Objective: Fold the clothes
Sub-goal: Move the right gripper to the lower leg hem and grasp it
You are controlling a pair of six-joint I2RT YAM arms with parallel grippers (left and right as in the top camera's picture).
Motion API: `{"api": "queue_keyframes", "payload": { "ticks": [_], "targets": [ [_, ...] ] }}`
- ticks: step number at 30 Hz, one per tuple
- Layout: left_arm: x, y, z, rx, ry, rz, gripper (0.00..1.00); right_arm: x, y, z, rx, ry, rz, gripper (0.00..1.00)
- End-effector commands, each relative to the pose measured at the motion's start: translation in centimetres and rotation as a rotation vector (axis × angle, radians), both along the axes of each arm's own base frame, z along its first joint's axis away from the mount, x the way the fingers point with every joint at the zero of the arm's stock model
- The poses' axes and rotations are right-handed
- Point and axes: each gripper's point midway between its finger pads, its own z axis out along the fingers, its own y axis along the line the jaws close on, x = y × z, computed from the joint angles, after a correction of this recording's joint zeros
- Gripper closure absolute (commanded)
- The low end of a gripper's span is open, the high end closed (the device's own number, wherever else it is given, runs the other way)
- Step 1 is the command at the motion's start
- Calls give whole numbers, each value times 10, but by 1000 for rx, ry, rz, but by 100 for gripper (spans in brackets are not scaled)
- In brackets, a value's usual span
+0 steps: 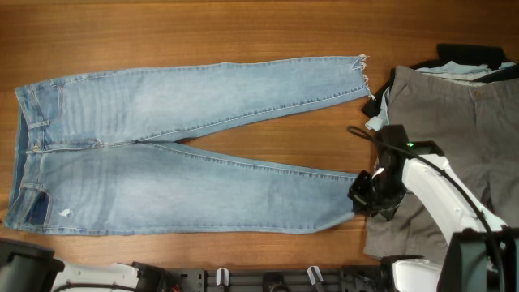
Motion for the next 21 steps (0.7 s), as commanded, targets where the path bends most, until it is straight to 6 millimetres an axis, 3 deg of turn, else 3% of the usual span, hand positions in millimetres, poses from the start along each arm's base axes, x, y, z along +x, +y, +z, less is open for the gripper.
{"api": "queue_keyframes", "payload": {
  "ticks": [1, 4, 11, 14, 15, 20, 21],
  "targets": [
    [14, -9, -20, -11, -76, -117, 39, 27, 9, 25, 62, -131, 25, 95],
    [45, -4, -30, 55, -248, -259, 22, 43, 16, 36, 113, -217, 70, 96],
    [64, 3, -48, 88, -289, -343, 12, 51, 25, 41, 167, -254, 67, 96],
    [68, -6, -66, 43, -264, -376, 27, 54, 25, 42, 166, -263, 65, 96],
    [66, -8, -72, 27, -250, -376, 41, 56, 25, 44, 166, -270, 67, 96],
    [60, -11, -76, 7, -224, -364, 95, 77, 25, 67, 159, -353, 72, 96],
    [60, -11, -75, 4, -227, -361, 96, 79, 24, 70, 155, -362, 73, 95]
  ]
}}
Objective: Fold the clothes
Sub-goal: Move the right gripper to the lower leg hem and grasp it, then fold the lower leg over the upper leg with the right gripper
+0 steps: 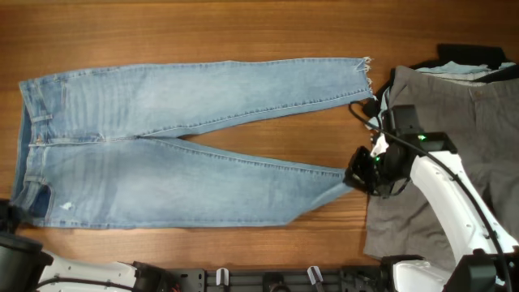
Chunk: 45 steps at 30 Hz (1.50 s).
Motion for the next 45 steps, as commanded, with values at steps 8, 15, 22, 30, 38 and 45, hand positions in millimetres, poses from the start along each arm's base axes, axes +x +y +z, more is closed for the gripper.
{"api": "queue_keyframes", "payload": {
  "ticks": [8, 15, 22, 30, 38, 45],
  "targets": [
    [23, 6, 68, -12, -99, 21, 96, 42, -22, 80, -129, -176, -18, 96],
    [11, 26, 223, 286, -140, 157, 96, 59, -35, 174, -197, -324, -77, 96],
    [20, 19, 270, 413, -210, 165, 96, 90, -44, 184, -231, -398, -154, 96],
    [25, 21, 242, 432, -24, 158, 96, 170, -32, 119, -201, -363, -115, 96],
    [-6, 16, 206, 352, 193, 193, 96, 208, -13, 52, -128, -296, -67, 96],
    [-30, 23, 194, 355, 304, 311, 96, 199, -12, 70, -141, -328, -16, 96]
  ]
}}
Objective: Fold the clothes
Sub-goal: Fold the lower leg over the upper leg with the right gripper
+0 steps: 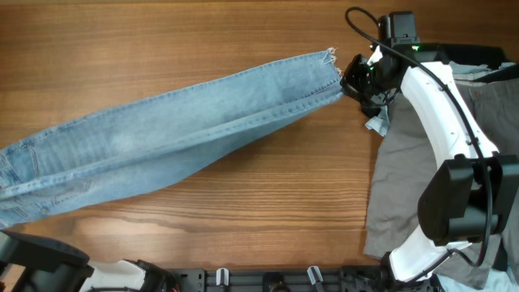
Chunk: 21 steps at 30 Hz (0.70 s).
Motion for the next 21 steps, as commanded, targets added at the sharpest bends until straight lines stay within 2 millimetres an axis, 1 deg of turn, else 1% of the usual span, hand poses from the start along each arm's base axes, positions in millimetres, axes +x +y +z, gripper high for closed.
{"api": "queue_keyframes", "payload": {
  "ticks": [1, 4, 5, 8, 11, 14, 16, 18, 21],
  "targets": [
    [-19, 20, -1, 81, 65, 106, 96, 4, -6, 20, -48, -67, 8, 96],
    [-14, 22, -21, 66, 74, 95, 96, 5, 4, 17, -47, -63, 0, 96],
    [-12, 24, -35, 43, 78, 91, 96, 9, 9, 16, -48, -70, -18, 96],
    [-6, 33, -56, 26, 80, 88, 96, 19, 12, 11, -44, -75, -96, 96],
    [11, 41, -73, 5, 21, 63, 96, 26, 15, 2, -24, -63, -145, 96],
    [31, 47, -82, -9, -63, 31, 96, 28, 18, -5, 5, -34, -198, 96],
    [44, 51, -87, -12, -117, 8, 95, 36, 19, -8, 12, -55, -202, 95],
    [59, 52, -94, -23, -155, -21, 94, 45, 22, -13, 28, -70, -198, 95],
    [70, 48, -101, -32, -153, -46, 94, 56, 31, -17, 58, -99, -185, 94]
  ]
}}
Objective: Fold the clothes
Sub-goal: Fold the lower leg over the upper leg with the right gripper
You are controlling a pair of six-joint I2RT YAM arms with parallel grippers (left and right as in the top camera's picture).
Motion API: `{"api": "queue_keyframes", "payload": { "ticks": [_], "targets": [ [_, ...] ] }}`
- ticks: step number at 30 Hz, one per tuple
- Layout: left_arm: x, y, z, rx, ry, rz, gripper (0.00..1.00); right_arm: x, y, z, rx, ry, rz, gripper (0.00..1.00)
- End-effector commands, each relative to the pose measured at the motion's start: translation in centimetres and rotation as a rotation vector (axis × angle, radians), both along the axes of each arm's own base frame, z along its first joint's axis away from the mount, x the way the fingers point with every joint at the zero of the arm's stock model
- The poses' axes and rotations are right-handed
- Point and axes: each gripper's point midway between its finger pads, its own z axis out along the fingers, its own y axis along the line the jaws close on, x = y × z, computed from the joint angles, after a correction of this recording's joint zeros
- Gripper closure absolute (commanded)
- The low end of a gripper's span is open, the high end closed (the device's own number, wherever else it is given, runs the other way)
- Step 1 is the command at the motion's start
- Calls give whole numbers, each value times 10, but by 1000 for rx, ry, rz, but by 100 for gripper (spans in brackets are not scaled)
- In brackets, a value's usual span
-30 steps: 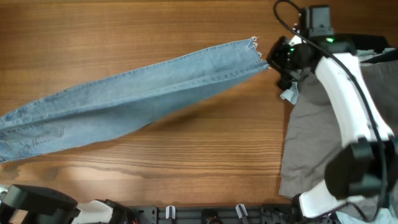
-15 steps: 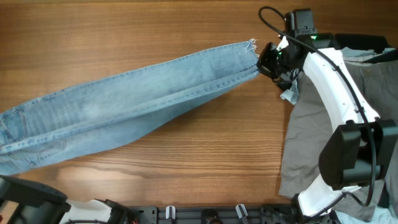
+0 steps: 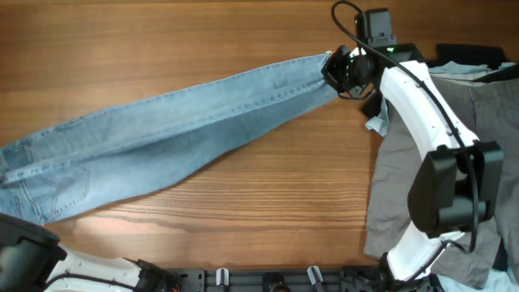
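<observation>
Light blue jeans [image 3: 162, 138] lie folded lengthwise, one leg on the other, slanting from the waist at the lower left up to the cuffs at the upper right. My right gripper [image 3: 334, 70] is shut on the cuffs at the far right end. The left gripper is out of view; only part of its arm [image 3: 24, 259] shows at the bottom left, by the waist end.
A pile of other clothes sits at the right edge: grey trousers [image 3: 422, 162] with light blue and dark garments [image 3: 466, 65] beneath them. The right arm's white links [image 3: 422, 105] reach over that pile. The wooden table [image 3: 162, 40] lies behind the jeans.
My right gripper has shifted slightly left with the cuffs. The jeans have shifted a little, and the waist end lies flatter at the lower left.
The jeans lay spread with both legs apart, my right gripper at the near leg's cuff. Then that cuff was drawn inward. By the last earlier moment the near leg lay over the far one, the gripper at both cuffs; now the gripper sits a little further left.
</observation>
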Motion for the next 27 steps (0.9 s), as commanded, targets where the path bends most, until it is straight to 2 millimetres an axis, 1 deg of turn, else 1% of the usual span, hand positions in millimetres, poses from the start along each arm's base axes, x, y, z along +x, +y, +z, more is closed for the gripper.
{"api": "queue_keyframes", "payload": {
  "ticks": [1, 2, 3, 4, 5, 6, 7, 9, 11, 12, 13, 14, 15, 17, 19, 21, 23, 25, 27],
  "targets": [
    [17, 0, -14, -7, -8, -27, 93, 24, -3, -9, -9, -47, -50, 88],
    [22, -1, -17, -9, -7, -37, 89, 38, 2, -7, -2, -106, -37, 68],
    [28, -2, -21, -8, -9, -48, 63, 54, 8, -4, -12, -191, 8, 53],
    [31, -3, -24, -9, -8, -56, 46, 70, 13, 2, -39, -287, 73, 39],
    [35, -4, -26, -9, -8, -65, 20, 82, 16, 8, -76, -375, 140, 32],
    [38, -6, -27, -10, -6, -75, 14, 89, 16, 12, -118, -434, 192, 31],
    [40, -8, -27, -10, 0, -91, 11, 92, 14, 15, -155, -466, 222, 30],
    [44, -13, -27, -11, 4, -161, 9, 92, 8, 14, -208, -482, 278, 30],
    [49, -21, -28, -23, 3, -259, 9, 82, -1, 2, -255, -434, 339, 30],
    [50, -23, -28, -29, 0, -283, 9, 75, -8, -6, -279, -395, 353, 29],
    [54, -29, -28, -43, -18, -323, 9, 65, -24, -18, -331, -323, 351, 30],
    [61, -35, -27, -59, -54, -378, 11, 59, -41, -28, -395, -270, 357, 29],
    [68, -42, -25, -72, -96, -429, 13, 56, -50, -32, -429, -253, 370, 28],
    [88, -61, -16, -101, -221, -574, 19, 57, -63, -40, -470, -246, 413, 24],
    [103, -83, -6, -137, -340, -696, 21, 59, -70, -49, -467, -244, 444, 23],
    [109, -103, -2, -170, -382, -783, 18, 59, -70, -65, -426, -237, 482, 23],
    [111, -123, -5, -196, -358, -869, 16, 57, -65, -84, -356, -229, 517, 21],
    [116, -139, -5, -220, -352, -915, 20, 54, -51, -101, -265, -225, 551, 20],
    [125, -153, -1, -234, -372, -951, 21, 50, -38, -109, -193, -224, 578, 16]
  ]
}}
